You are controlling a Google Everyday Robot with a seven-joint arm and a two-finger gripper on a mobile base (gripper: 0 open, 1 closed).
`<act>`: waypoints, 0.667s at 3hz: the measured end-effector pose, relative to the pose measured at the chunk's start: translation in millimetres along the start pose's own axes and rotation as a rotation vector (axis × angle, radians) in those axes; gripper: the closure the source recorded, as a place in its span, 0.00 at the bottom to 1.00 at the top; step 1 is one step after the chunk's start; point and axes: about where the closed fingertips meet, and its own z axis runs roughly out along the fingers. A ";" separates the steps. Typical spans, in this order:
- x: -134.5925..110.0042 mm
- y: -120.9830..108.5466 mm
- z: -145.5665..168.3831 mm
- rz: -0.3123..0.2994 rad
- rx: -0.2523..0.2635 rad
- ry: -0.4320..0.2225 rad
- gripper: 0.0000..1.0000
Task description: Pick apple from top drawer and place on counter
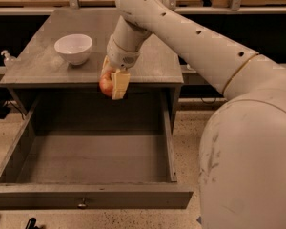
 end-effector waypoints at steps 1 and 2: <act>0.0 0.0 0.0 0.000 0.000 0.000 1.00; -1.0 2.0 -0.8 0.000 0.000 0.000 1.00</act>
Offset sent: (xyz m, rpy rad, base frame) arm -0.0173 -0.0020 0.0253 0.0345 0.0550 0.0907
